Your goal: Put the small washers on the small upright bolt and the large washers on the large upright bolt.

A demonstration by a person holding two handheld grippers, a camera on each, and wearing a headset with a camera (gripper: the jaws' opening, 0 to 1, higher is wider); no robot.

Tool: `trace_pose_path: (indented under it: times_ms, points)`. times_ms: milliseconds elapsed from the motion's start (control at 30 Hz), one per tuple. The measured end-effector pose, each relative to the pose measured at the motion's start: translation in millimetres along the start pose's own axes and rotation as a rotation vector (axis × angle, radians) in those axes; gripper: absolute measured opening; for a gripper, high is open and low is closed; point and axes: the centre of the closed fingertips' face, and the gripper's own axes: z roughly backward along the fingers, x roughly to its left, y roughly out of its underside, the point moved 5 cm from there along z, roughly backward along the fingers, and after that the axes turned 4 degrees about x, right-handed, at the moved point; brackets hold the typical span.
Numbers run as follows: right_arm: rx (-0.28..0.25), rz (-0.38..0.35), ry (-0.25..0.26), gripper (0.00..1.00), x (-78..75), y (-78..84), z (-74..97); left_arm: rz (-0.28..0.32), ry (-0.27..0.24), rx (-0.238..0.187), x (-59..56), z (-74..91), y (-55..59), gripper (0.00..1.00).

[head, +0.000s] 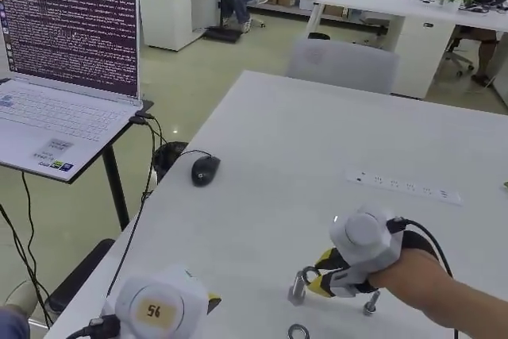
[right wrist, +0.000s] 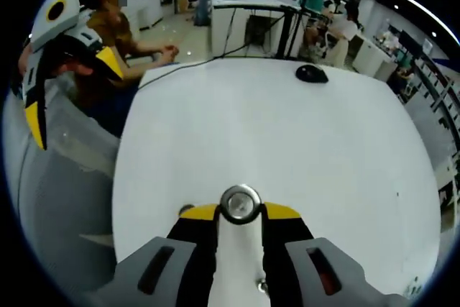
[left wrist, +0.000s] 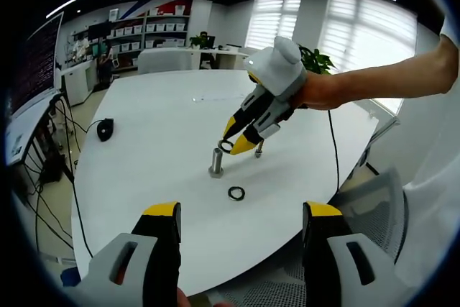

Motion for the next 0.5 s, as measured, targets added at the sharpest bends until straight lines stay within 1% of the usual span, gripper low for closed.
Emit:
trace_pose_path:
  times_ms: [167, 500]
  points:
    - [0.010, -0.002, -0.006, 0.23, -2.2, -3.0, -4.6, 0.005, -0.005, 0.001, 1.6, 0.9, 1.2, 0.68]
    - [0.025, 0.002, -0.021, 0.23, -1.6, -6.6, -11.2, 0.011, -0.008, -0.001, 2.3, 1.4, 1.8, 0.68]
